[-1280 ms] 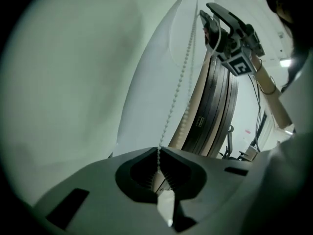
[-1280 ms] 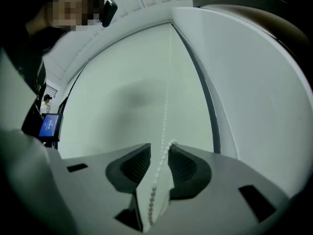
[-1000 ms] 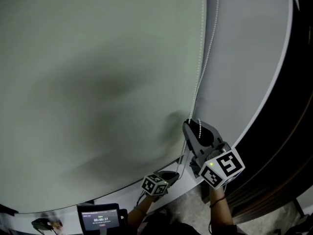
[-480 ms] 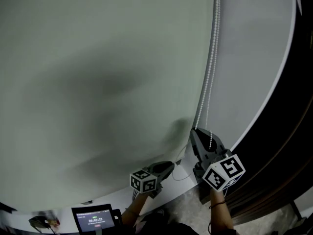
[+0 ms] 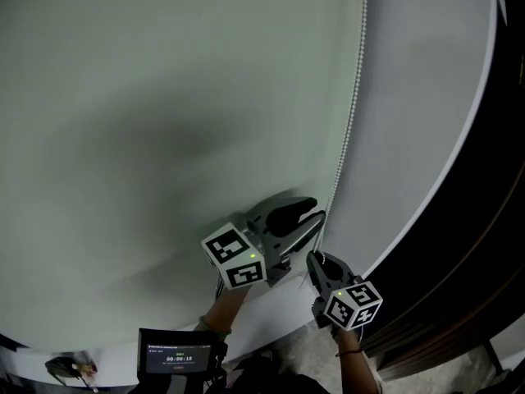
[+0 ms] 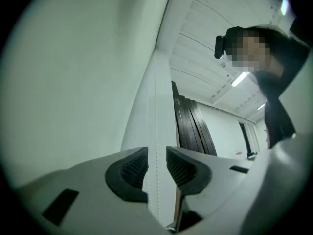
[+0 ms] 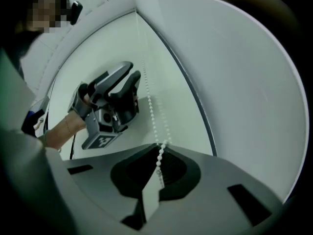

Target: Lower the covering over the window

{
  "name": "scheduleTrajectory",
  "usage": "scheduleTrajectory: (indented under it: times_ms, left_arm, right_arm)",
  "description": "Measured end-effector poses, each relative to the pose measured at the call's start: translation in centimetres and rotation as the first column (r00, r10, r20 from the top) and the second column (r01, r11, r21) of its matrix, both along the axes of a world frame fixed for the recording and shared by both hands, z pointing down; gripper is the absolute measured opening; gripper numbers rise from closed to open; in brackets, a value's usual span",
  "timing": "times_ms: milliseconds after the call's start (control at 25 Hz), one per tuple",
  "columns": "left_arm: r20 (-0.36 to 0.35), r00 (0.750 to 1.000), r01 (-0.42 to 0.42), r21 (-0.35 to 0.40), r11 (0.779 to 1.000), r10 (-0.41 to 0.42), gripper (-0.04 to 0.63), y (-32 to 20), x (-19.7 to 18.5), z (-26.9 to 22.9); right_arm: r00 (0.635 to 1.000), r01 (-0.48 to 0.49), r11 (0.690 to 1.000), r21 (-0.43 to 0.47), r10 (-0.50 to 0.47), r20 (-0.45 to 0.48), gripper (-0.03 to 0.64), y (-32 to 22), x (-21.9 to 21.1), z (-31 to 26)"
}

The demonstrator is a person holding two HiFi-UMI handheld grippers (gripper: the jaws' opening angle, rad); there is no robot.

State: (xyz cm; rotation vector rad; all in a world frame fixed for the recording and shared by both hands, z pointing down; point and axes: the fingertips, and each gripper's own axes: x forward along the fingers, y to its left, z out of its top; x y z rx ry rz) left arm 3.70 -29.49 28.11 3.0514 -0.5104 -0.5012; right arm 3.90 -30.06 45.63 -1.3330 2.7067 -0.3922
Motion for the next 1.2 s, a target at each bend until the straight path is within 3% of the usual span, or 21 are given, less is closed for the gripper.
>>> scheduleTrajectory:
  times_ms: [240, 320, 400, 600, 680, 920, 1200]
  left_arm:
    - [0.020, 1.000, 0.000, 0.019, 1.000, 0.000, 0.095, -0.8, 0.2, 0.0]
    - [0.019, 1.000, -0.024, 0.016, 1.000, 0.024, 0.006, -0.5, 0.3, 0.0]
    - [0.017, 0.999, -0.029, 0.021, 0.999, 0.029, 0.006, -0.4, 0.6, 0.0]
    - [0.023, 0.997, 0.066, 0.052, 0.996, -0.067, 0.003, -1.2, 0.3, 0.3]
    - [0.057, 0.993, 0.096, 0.045, 0.994, -0.099, 0.003, -1.8, 0.1, 1.5]
    - [0.149, 0.981, 0.138, -0.065, 0.988, -0.127, 0.003, -3.5, 0.1, 8.4]
    - [0.200, 0.972, 0.153, -0.143, 0.978, -0.123, 0.003, -3.0, -0.7, 13.4]
  right_arm:
    - [1.000, 0.003, 1.000, 0.011, -0.003, 0.002, 0.012, 1.6, -2.2, -0.2]
    - [1.000, 0.002, 1.000, 0.013, -0.002, 0.006, 0.012, 1.7, -2.2, -0.2]
    - [1.000, 0.005, 1.000, 0.025, -0.005, -0.010, 0.012, 1.9, -2.1, -0.3]
    - [0.986, -0.011, 0.997, 0.083, 0.025, -0.165, 0.015, 3.3, -1.4, -0.2]
    - [0.980, -0.032, 0.992, 0.119, 0.055, -0.192, 0.015, 3.8, -1.0, -0.9]
    - [0.982, -0.152, 0.935, 0.320, 0.180, -0.059, 0.015, 4.3, 2.4, -8.8]
    - [0.975, -0.220, 0.899, 0.378, 0.210, 0.067, 0.015, 6.2, 5.1, -13.5]
